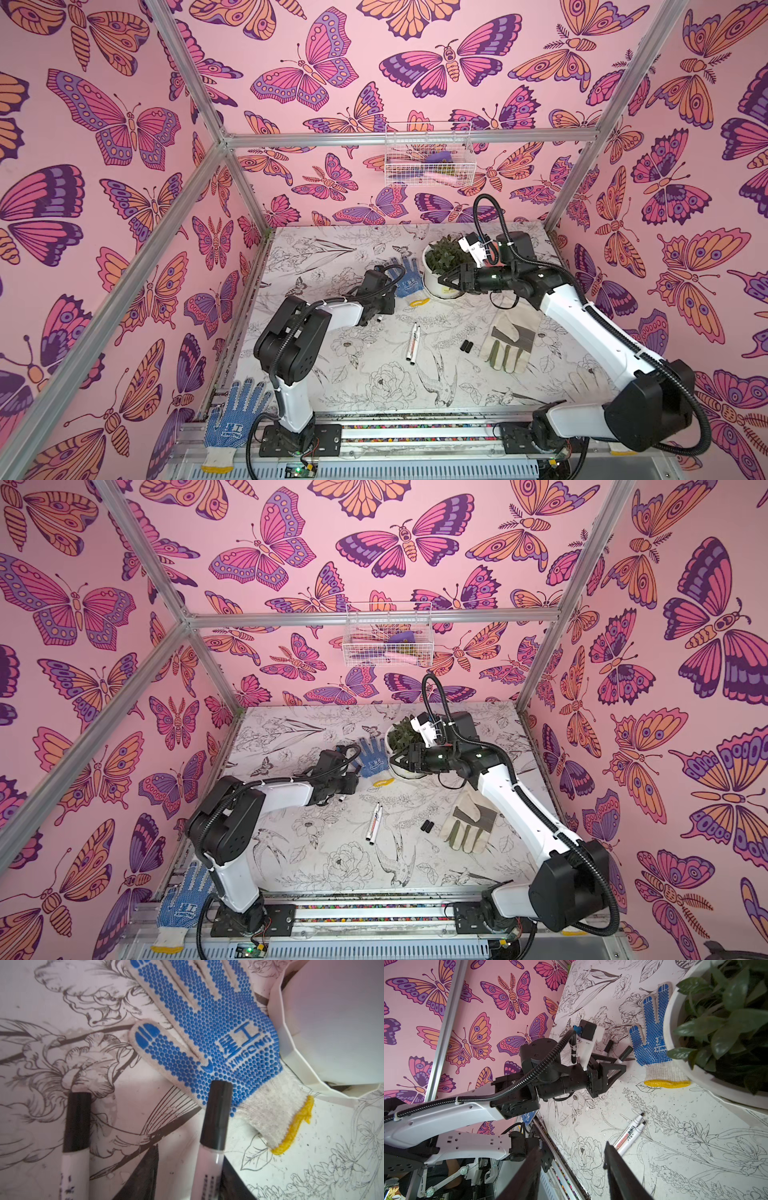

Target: Insert the pens into the pen caps

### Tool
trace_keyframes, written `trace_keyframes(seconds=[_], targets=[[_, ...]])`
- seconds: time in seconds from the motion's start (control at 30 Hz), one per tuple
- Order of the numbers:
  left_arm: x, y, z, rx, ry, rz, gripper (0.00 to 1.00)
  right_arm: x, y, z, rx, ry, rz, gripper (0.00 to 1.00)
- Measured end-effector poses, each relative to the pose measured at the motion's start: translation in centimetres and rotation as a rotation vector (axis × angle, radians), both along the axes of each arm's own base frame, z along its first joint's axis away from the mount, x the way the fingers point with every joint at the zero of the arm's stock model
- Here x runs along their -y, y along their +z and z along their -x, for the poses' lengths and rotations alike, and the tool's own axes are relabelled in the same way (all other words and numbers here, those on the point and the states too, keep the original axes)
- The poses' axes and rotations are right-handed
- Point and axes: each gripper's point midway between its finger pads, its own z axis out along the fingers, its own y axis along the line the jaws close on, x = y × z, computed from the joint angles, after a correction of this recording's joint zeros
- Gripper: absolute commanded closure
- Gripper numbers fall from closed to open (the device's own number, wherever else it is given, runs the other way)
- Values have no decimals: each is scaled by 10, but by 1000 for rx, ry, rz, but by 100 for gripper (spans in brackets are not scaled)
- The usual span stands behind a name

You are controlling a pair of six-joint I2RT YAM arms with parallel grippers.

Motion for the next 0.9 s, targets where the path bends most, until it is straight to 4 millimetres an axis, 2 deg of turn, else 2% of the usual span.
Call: trace_keyframes(seconds=[0.07,0.17,0.23,0.4,0.5,0.67,0.9], targets=[[5,4,1,7,-20,32,84,-1,-4,1,-9,3,10,49],[12,17,5,37,-58,90,97,-6,-13,3,-30,23,26,49],[16,32,11,63,-86,132,100,-12,-23,4,-53,39,37,49],[30,88,20,189,-165,269,100,-28,-48,3,-114,74,55,49],[34,113,30,260,-209,344,100,-37,-57,0,-139,83,58,48],[37,118,48,284,-254,412,100,-56,-58,-10,-131,100,37,48],[42,133,55,316,-293,477,100,-78,-49,-22,-101,126,12,49]])
